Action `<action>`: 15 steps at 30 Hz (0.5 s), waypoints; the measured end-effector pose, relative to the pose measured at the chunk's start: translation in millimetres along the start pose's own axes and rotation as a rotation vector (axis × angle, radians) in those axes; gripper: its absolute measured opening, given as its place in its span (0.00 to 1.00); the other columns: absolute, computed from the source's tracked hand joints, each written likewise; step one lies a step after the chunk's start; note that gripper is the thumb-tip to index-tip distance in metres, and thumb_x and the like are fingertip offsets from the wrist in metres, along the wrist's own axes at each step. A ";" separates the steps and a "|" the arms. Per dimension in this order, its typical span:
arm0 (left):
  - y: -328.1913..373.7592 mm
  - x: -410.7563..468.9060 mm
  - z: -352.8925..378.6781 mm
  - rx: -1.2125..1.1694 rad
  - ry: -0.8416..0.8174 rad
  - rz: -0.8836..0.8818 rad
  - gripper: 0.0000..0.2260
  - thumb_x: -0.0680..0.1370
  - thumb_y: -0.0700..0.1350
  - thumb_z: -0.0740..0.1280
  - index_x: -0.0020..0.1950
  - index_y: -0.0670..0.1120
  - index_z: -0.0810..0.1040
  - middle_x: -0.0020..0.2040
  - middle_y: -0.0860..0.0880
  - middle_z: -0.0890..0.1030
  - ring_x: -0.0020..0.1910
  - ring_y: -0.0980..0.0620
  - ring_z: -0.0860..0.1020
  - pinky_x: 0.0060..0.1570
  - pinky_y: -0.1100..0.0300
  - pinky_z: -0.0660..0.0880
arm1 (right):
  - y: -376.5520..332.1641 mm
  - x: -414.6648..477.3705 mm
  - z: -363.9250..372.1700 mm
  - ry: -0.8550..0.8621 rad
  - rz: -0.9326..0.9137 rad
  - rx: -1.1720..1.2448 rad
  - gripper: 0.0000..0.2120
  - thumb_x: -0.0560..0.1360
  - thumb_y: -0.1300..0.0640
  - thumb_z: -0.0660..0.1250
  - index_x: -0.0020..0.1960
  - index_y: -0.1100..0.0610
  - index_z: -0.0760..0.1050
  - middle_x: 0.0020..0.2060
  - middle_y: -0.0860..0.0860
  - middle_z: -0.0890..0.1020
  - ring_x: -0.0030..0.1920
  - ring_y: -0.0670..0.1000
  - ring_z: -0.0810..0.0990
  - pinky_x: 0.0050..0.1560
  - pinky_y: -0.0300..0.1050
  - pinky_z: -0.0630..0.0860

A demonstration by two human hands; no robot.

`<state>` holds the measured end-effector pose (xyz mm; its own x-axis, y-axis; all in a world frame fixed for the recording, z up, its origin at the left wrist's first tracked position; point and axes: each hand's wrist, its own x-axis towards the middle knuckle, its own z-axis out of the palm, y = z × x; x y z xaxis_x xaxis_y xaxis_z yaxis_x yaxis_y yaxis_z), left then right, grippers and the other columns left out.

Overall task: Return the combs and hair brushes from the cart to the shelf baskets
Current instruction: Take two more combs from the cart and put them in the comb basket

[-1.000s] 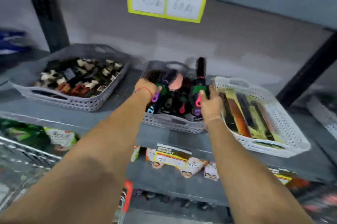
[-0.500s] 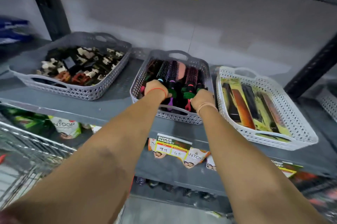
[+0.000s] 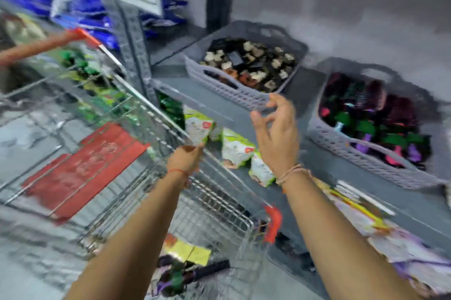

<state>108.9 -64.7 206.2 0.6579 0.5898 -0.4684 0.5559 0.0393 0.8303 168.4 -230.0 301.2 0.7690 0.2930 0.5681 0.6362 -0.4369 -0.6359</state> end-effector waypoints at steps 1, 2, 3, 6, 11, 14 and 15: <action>-25.2 8.0 -14.3 0.007 -0.004 -0.080 0.18 0.78 0.48 0.62 0.60 0.35 0.75 0.60 0.34 0.78 0.58 0.36 0.78 0.52 0.49 0.78 | -2.1 -11.2 25.4 -0.157 0.071 0.006 0.23 0.75 0.44 0.58 0.62 0.60 0.65 0.51 0.57 0.77 0.42 0.57 0.79 0.45 0.49 0.75; -49.1 14.8 -25.8 0.012 -0.015 -0.144 0.17 0.79 0.48 0.61 0.59 0.36 0.75 0.59 0.34 0.78 0.55 0.37 0.79 0.46 0.53 0.79 | -1.4 -23.5 49.1 -0.306 0.141 -0.005 0.23 0.75 0.44 0.58 0.63 0.58 0.64 0.49 0.56 0.79 0.43 0.57 0.80 0.43 0.51 0.75; -72.4 19.2 -36.6 -0.013 -0.020 -0.213 0.15 0.79 0.48 0.60 0.56 0.37 0.75 0.55 0.33 0.77 0.47 0.38 0.80 0.38 0.56 0.77 | 3.1 -36.1 72.2 -0.451 0.210 -0.017 0.23 0.76 0.45 0.59 0.64 0.58 0.63 0.46 0.56 0.80 0.43 0.57 0.79 0.43 0.51 0.74; -132.2 29.2 -62.9 -0.052 0.046 -0.452 0.17 0.79 0.50 0.61 0.58 0.38 0.73 0.48 0.35 0.76 0.35 0.43 0.77 0.33 0.57 0.78 | 23.4 -71.8 126.0 -0.802 0.471 -0.023 0.24 0.77 0.45 0.57 0.66 0.59 0.61 0.34 0.52 0.76 0.41 0.53 0.75 0.45 0.52 0.72; -220.3 47.0 -72.0 0.217 0.032 -0.614 0.17 0.76 0.45 0.65 0.60 0.35 0.76 0.48 0.38 0.79 0.39 0.44 0.78 0.35 0.53 0.76 | 71.6 -142.2 188.4 -1.361 0.651 -0.189 0.21 0.75 0.46 0.63 0.62 0.58 0.65 0.64 0.60 0.73 0.60 0.55 0.73 0.54 0.46 0.69; -260.2 60.1 -54.0 0.414 -0.128 -0.663 0.20 0.76 0.44 0.65 0.66 0.39 0.72 0.64 0.40 0.76 0.62 0.43 0.75 0.63 0.54 0.72 | 102.5 -197.0 216.5 -1.712 0.459 -0.356 0.25 0.74 0.50 0.66 0.66 0.57 0.64 0.68 0.60 0.69 0.65 0.57 0.70 0.62 0.48 0.69; -268.9 59.6 -47.6 0.440 -0.155 -0.680 0.20 0.77 0.45 0.64 0.67 0.40 0.71 0.66 0.40 0.74 0.64 0.43 0.73 0.65 0.54 0.70 | 105.9 -212.9 218.6 -1.751 0.437 -0.365 0.27 0.73 0.52 0.66 0.68 0.57 0.63 0.68 0.60 0.69 0.65 0.57 0.70 0.62 0.47 0.69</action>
<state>-25.5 -1.7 -30.5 0.1504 0.4318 -0.8893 0.9852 0.0089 0.1710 85.5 -152.8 -1.3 0.1833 0.4605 -0.8685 0.5377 -0.7866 -0.3036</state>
